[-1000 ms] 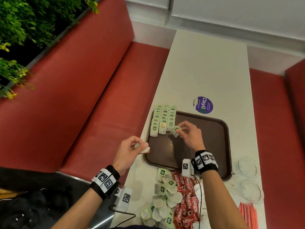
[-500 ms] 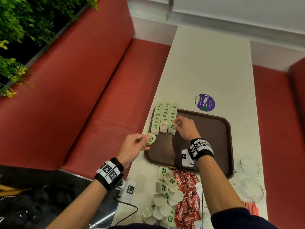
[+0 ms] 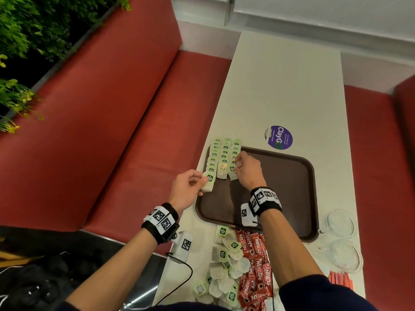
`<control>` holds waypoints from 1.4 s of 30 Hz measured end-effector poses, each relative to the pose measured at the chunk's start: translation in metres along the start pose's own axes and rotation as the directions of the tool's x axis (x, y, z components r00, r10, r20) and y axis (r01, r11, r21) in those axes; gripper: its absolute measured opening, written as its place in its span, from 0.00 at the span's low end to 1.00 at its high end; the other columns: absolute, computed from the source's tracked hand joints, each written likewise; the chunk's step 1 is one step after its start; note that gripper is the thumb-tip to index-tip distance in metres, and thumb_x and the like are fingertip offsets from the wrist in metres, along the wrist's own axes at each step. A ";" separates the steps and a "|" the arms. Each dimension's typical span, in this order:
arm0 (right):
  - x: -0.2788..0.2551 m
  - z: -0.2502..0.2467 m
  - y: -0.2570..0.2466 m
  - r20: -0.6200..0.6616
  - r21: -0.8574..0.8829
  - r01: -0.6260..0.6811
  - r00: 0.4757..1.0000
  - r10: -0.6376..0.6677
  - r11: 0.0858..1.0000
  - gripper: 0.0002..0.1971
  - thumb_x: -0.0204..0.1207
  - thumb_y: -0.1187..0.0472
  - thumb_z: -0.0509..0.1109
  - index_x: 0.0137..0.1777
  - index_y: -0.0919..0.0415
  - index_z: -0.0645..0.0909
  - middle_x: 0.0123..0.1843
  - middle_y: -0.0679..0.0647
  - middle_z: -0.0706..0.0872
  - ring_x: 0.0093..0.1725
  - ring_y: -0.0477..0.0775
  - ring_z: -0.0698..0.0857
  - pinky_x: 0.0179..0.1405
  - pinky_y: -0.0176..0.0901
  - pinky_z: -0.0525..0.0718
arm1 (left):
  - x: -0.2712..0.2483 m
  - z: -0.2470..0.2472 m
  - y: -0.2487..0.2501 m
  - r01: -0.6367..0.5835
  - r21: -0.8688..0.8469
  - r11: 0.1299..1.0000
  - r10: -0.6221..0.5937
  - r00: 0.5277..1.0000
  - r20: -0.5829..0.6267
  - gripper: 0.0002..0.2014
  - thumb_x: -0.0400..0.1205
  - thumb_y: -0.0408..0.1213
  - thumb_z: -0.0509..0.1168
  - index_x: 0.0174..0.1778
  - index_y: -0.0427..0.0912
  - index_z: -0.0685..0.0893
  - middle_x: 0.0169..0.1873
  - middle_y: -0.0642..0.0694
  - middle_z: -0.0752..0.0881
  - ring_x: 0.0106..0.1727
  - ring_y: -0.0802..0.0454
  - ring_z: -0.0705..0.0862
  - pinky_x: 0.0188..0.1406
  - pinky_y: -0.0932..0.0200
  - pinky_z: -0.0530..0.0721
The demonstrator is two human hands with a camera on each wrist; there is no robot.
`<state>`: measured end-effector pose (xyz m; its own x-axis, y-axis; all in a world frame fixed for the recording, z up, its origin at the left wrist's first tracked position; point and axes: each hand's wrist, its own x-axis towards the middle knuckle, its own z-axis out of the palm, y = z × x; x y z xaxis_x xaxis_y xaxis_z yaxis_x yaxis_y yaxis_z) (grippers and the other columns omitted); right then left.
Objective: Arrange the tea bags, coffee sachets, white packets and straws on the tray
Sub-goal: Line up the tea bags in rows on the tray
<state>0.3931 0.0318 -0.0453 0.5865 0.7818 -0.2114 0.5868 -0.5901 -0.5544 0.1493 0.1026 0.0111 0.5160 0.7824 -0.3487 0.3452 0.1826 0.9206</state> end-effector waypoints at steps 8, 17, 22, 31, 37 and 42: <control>-0.022 0.007 -0.007 -0.132 0.082 -0.085 0.987 0.095 0.993 0.13 0.82 0.51 0.76 0.57 0.52 0.75 0.52 0.53 0.83 0.52 0.59 0.82 0.52 0.53 0.82 | 0.007 0.007 -0.003 0.026 -0.030 0.999 -0.026 1.000 -0.001 0.03 0.88 0.38 0.75 0.53 0.43 0.90 0.45 0.43 0.96 0.47 0.44 0.94 0.45 0.54 0.94; -0.043 0.031 -0.005 -0.158 0.206 -0.160 0.968 0.194 0.965 0.15 0.78 0.59 0.85 0.49 0.52 0.79 0.49 0.52 0.87 0.48 0.55 0.86 0.48 0.48 0.84 | 0.004 0.005 -0.011 0.023 -0.077 0.997 -0.023 1.000 -0.008 0.04 0.87 0.36 0.76 0.54 0.41 0.90 0.45 0.41 0.96 0.51 0.39 0.95 0.47 0.52 0.95; -0.049 0.027 -0.005 -0.220 0.462 -0.146 0.937 0.273 0.875 0.12 0.77 0.62 0.87 0.43 0.51 0.85 0.41 0.49 0.91 0.43 0.50 0.90 0.42 0.30 0.86 | 0.002 0.003 -0.017 0.031 -0.092 0.995 -0.032 0.999 -0.007 0.04 0.87 0.35 0.76 0.54 0.40 0.91 0.45 0.43 0.96 0.51 0.39 0.95 0.49 0.49 0.95; -0.040 0.024 0.006 -0.117 0.342 -0.291 0.930 0.348 0.893 0.05 0.83 0.61 0.81 0.49 0.52 0.86 0.47 0.49 0.90 0.54 0.54 0.87 0.61 0.53 0.88 | 0.004 0.004 -0.021 0.032 -0.094 0.995 -0.033 0.999 -0.010 0.03 0.87 0.35 0.77 0.53 0.41 0.90 0.44 0.40 0.95 0.46 0.45 0.94 0.46 0.53 0.94; -0.027 0.027 -0.001 -0.171 0.299 -0.231 0.941 0.291 0.926 0.13 0.78 0.57 0.85 0.52 0.52 0.82 0.52 0.49 0.89 0.51 0.56 0.90 0.57 0.56 0.91 | 0.006 0.001 -0.024 0.037 -0.084 0.996 -0.038 0.999 -0.015 0.02 0.87 0.34 0.76 0.53 0.40 0.91 0.43 0.43 0.96 0.47 0.45 0.94 0.49 0.48 0.95; -0.025 0.024 -0.007 -0.222 0.263 -0.171 0.947 0.232 0.950 0.10 0.82 0.61 0.82 0.55 0.54 0.83 0.56 0.53 0.86 0.52 0.56 0.88 0.59 0.59 0.90 | 0.005 0.000 -0.021 0.028 -0.088 0.996 -0.028 1.000 0.002 0.02 0.87 0.34 0.76 0.54 0.40 0.92 0.44 0.43 0.96 0.49 0.44 0.95 0.50 0.49 0.96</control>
<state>0.3605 0.0211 -0.0551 0.8157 0.5588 -0.1499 0.3101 -0.6410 -0.7021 0.1451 0.1028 -0.0100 0.5076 0.7759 -0.3746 0.2894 0.2560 0.9223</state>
